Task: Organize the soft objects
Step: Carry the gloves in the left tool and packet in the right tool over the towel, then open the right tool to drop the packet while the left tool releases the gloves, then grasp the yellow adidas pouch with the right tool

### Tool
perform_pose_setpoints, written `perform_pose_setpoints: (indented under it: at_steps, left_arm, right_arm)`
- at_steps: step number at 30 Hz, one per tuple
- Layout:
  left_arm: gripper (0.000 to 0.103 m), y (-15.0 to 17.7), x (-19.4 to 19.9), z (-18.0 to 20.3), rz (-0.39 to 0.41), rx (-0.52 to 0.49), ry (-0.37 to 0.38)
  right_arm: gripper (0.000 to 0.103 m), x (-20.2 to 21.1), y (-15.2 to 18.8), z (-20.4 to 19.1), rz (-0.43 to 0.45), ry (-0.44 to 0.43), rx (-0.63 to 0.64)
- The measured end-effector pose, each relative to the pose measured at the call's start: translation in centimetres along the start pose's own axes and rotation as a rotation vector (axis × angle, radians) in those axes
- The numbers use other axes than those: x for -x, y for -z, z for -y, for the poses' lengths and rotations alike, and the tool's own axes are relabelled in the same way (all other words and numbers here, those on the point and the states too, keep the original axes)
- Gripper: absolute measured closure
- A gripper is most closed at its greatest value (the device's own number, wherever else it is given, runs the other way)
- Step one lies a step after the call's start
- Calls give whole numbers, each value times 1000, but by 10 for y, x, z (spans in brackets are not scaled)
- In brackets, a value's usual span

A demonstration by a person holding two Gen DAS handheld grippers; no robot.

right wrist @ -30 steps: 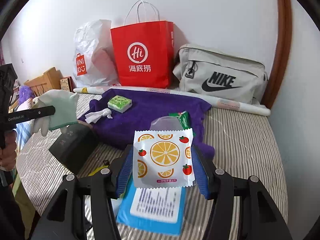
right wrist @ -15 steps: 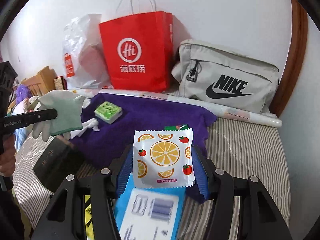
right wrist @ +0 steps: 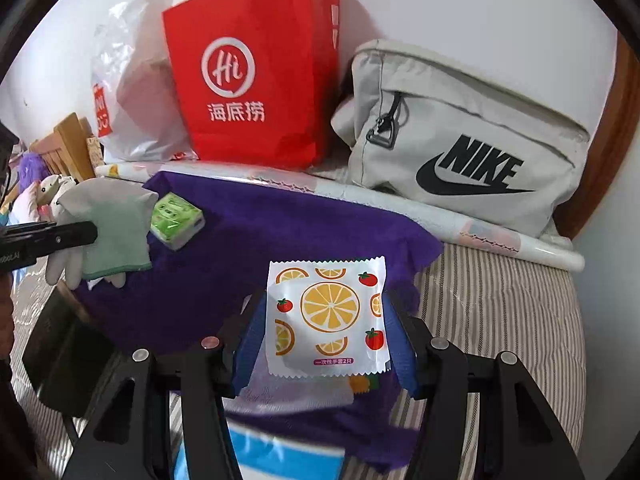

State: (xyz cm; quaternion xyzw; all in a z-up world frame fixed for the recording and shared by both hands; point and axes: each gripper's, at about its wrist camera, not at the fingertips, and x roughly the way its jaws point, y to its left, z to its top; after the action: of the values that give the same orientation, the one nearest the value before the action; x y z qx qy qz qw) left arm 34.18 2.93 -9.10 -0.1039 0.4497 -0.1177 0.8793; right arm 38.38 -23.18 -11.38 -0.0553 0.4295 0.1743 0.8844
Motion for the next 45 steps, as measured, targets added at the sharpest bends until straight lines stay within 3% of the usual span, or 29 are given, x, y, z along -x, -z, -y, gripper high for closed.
perform_pose_setpoints:
  at_steps: [17,22,27,29,36,45]
  left_arm:
    - [91,-2,-38,0,-103,-30,-32]
    - [88,-2,-38,2,-106,-35,-30]
    - [72,-4,-36,3,-109,-31,-45]
    - [59,-5,-31,3,-104,-23,-64]
    - [50,-1,3,8,-51,-31,-110]
    - [31,29,78,22,67,-53,-144]
  right_arm:
    - [46,-47,-10,0,-112,-5,25]
    - [38,-43,-11,2,-98,-3,13]
    - [27,-30,-15,1,-65,11,-7]
    - [27,-22,-16,-1,-50,9,-16]
    - [27,20,-10,-10,12,48,-34]
    - [22,84,17,-21,70,102,-114]
